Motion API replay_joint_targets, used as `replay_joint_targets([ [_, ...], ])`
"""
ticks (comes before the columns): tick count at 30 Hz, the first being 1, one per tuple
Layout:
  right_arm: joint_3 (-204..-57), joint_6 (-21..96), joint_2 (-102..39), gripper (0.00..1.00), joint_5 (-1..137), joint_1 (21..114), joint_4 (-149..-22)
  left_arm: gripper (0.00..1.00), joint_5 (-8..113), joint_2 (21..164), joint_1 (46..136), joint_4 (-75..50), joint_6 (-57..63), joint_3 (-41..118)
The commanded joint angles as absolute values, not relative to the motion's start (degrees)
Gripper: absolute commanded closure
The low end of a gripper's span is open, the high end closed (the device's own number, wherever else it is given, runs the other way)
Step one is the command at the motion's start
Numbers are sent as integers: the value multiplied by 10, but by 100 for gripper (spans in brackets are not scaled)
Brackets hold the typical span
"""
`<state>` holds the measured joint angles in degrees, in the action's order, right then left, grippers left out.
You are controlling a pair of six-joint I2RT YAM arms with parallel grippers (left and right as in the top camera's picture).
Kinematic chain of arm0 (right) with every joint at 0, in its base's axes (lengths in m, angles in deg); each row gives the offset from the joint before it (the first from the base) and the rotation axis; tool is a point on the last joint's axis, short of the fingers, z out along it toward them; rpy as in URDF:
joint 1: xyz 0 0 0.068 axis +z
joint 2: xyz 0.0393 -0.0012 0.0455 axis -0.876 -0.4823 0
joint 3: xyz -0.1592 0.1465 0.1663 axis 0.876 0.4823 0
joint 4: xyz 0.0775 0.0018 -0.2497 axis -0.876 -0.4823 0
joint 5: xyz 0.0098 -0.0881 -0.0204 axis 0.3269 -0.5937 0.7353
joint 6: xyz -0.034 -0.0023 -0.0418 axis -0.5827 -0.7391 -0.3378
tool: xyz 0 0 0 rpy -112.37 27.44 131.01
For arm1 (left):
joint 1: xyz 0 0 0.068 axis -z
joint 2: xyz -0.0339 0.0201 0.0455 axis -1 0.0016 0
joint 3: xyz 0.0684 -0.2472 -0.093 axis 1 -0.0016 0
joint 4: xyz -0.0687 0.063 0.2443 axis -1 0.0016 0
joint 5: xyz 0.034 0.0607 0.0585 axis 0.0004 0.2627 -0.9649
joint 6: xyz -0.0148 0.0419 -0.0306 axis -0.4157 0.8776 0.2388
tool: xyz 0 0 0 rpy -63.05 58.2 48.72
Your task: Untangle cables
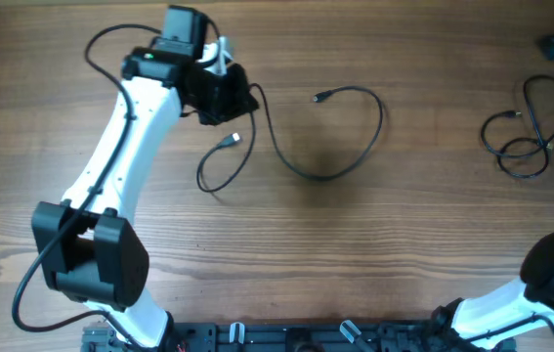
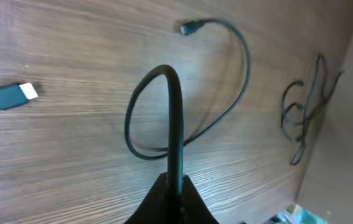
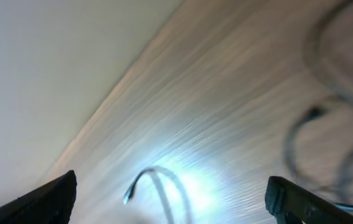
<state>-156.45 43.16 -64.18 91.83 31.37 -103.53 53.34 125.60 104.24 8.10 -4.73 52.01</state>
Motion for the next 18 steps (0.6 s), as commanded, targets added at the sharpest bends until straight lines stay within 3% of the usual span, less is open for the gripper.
replay_joint_targets([
  [1,-1568,410,-627,0,940,367,-1053,92,464,1254,1079,81,-95,521],
  [4,-1568,401,-627,3,928,406,-1056,94,397,1254,1109,77,-142,504],
  [7,-1568,401,-627,3,900,433,-1063,87,360,1254,1129,60,-165,477],
  [8,-1568,401,-627,3,899,439,-1064,79,355,1254,1135,49,-171,466],
  [11,-1568,401,-627,3,899,463,-1066,28,352,1254,1150,24,-170,446],
  [13,-1568,400,-627,3,896,480,-1066,5,333,1254,1151,22,-170,446],
  [14,-1568,400,-627,3,894,487,-1066,0,327,1253,1147,20,-170,447],
  [18,-1568,400,-627,3,891,523,-1071,0,327,1229,1111,33,-170,465],
])
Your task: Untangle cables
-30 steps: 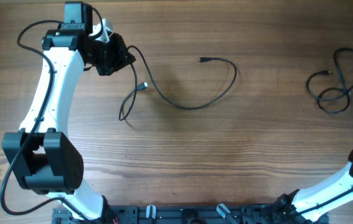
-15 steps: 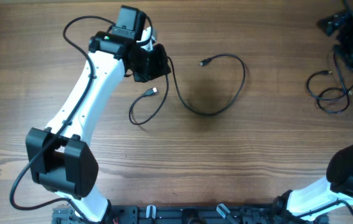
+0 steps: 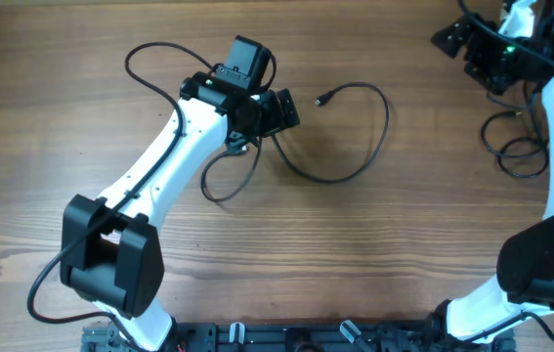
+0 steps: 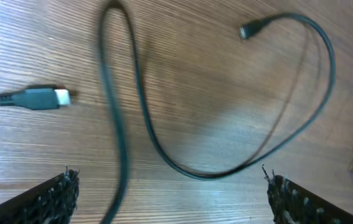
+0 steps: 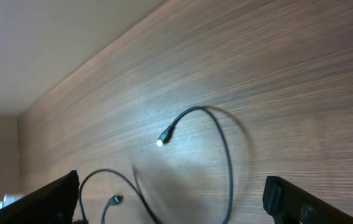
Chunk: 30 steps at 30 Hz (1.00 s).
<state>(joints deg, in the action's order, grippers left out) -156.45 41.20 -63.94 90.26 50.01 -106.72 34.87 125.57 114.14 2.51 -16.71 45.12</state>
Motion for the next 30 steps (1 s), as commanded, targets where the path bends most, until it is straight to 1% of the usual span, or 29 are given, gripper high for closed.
replay_joint_targets([
  [1,-1568,401,-627,3,883,533,-1074,0,327,1216,1101,38,-170,470],
  [3,-1568,401,-627,3,868,551,-1079,1,327,1186,1084,41,-170,472],
  [10,-1568,400,-628,3,861,630,-1078,0,327,1095,1016,54,-170,472],
  [16,-1564,423,-639,3,780,741,-1074,0,324,1091,946,104,-170,470],
  [20,-1564,430,-689,4,781,818,-1065,0,264,1097,888,129,-168,469],
  [24,-1564,399,-726,4,813,866,-1043,0,263,1101,840,130,-168,469],
  [27,-1564,400,-752,10,817,897,-1020,0,263,1112,825,130,-168,469],
  [30,-1564,386,-784,23,830,930,-995,0,265,1128,826,137,-168,469],
])
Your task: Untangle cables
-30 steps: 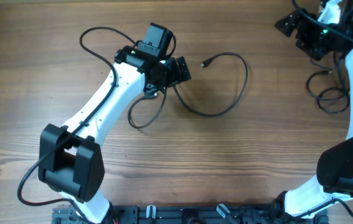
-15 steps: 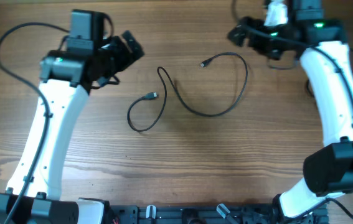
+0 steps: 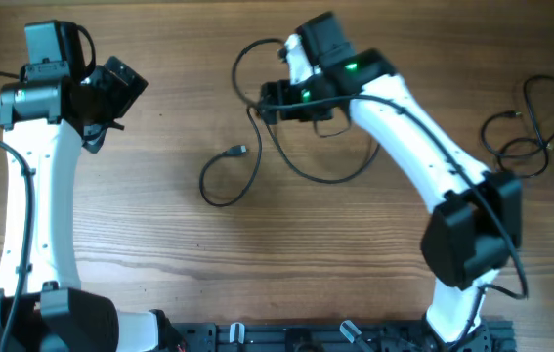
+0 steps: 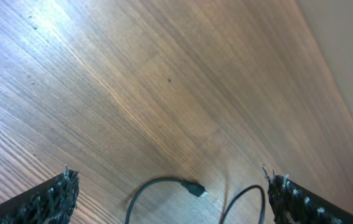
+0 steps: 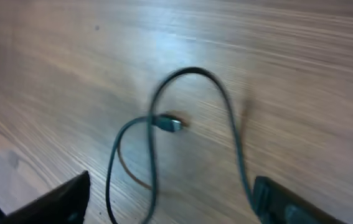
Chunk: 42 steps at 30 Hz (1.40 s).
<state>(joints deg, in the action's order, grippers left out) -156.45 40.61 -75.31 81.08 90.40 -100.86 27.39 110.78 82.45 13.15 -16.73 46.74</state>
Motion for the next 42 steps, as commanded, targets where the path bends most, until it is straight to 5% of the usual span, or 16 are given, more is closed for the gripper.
replay_joint_targets([
  [1,-1564,386,-792,29,828,935,-991,0,265,1132,827,138,-161,469],
  [5,-1564,387,-830,47,821,951,-975,1,270,1143,827,142,-153,469],
  [12,-1579,385,-848,95,805,948,-956,14,270,1144,827,146,-153,468],
  [25,-1916,390,-789,96,691,746,-1019,21,270,1144,831,146,-153,468],
  [33,-1926,417,-789,96,600,534,-882,23,269,1144,848,137,-153,468],
  [42,-1926,447,-797,96,431,391,-978,23,269,1144,884,110,-154,468],
])
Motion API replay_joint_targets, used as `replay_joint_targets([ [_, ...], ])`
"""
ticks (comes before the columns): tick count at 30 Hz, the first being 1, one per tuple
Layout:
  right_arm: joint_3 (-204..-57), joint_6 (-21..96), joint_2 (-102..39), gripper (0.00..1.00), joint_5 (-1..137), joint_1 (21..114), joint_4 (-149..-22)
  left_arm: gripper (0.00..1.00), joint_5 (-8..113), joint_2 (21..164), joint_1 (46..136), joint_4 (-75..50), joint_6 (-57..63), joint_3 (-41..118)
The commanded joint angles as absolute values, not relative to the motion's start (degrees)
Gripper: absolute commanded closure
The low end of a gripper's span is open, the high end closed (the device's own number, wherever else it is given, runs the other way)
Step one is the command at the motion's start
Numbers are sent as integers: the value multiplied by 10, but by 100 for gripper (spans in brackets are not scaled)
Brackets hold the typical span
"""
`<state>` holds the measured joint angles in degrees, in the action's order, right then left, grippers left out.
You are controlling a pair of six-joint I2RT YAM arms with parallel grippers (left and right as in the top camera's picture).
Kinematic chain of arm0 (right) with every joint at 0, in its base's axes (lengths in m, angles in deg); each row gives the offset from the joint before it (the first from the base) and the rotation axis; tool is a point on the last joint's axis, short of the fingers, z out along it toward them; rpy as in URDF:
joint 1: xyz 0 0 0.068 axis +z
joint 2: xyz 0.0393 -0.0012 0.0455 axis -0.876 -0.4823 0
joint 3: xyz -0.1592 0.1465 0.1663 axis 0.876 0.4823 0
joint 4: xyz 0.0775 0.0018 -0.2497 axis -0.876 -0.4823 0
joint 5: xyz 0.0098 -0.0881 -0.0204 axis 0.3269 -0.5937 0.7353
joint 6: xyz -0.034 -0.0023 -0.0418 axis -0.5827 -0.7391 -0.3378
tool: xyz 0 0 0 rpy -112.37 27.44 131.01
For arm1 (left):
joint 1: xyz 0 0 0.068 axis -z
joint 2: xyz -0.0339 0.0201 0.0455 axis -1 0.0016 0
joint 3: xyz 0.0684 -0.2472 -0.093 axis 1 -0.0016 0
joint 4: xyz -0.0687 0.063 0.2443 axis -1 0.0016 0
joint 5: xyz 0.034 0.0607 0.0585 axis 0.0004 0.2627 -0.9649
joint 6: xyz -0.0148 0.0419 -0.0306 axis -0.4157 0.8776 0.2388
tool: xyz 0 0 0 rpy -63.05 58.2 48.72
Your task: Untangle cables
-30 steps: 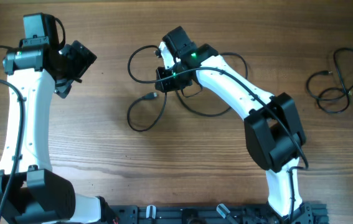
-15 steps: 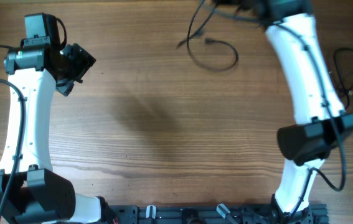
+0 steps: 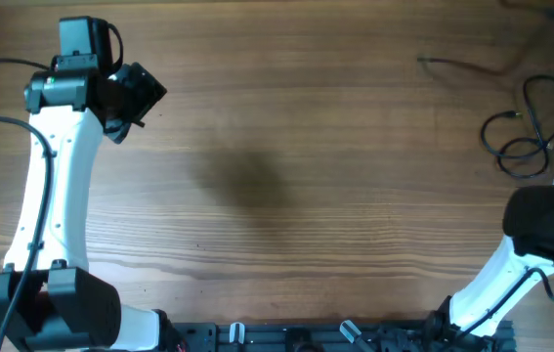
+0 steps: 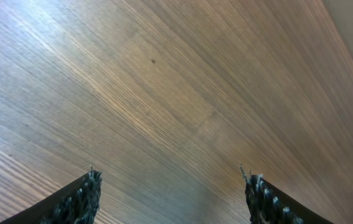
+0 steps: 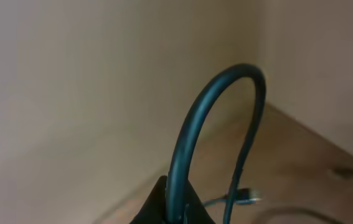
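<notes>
My right gripper (image 5: 176,194) is shut on a black cable (image 5: 188,130). The cable arches up out of the jaws in a loop, and its connector (image 5: 246,198) hangs below. The overhead view shows only a faint blurred strand of that cable (image 3: 452,65) at the top right; the right gripper itself is out of that view. At the right edge lies a second, tangled black cable (image 3: 519,137). At the far left my left gripper (image 3: 145,90) is open (image 4: 171,179), with only bare wood under it.
The wooden table (image 3: 277,196) fills the overhead view. The right arm (image 3: 550,220) rises along the right edge beside the tangled cable. A pale wall stands behind the held cable in the right wrist view.
My right gripper was open over the cable at the table's upper middle. Now it is shut on that cable beyond the top right, and the cable is gone from the middle. The left arm barely moved.
First my left gripper was shut on the cable at the upper left, the right arm far right. Then the left was open with the cable lying flat. Then the left stood at the far left and the right hung open over the cable, which it now holds.
</notes>
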<state>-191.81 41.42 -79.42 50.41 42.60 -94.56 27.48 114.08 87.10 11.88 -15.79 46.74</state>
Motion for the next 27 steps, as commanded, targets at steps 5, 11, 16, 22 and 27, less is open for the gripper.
replay_joint_targets([
  [5,-1926,509,-799,96,465,322,-1036,23,269,1144,901,98,-153,468],
  [11,-1926,511,-798,96,543,270,-1035,23,269,1144,918,94,-153,468],
  [16,-1926,506,-817,90,547,272,-1040,22,269,1144,932,94,-153,468],
  [22,-1923,527,-832,0,572,275,-1142,14,269,1144,935,87,-153,468],
  [27,-1923,526,-832,0,636,275,-1206,13,269,1144,936,85,-153,468],
])
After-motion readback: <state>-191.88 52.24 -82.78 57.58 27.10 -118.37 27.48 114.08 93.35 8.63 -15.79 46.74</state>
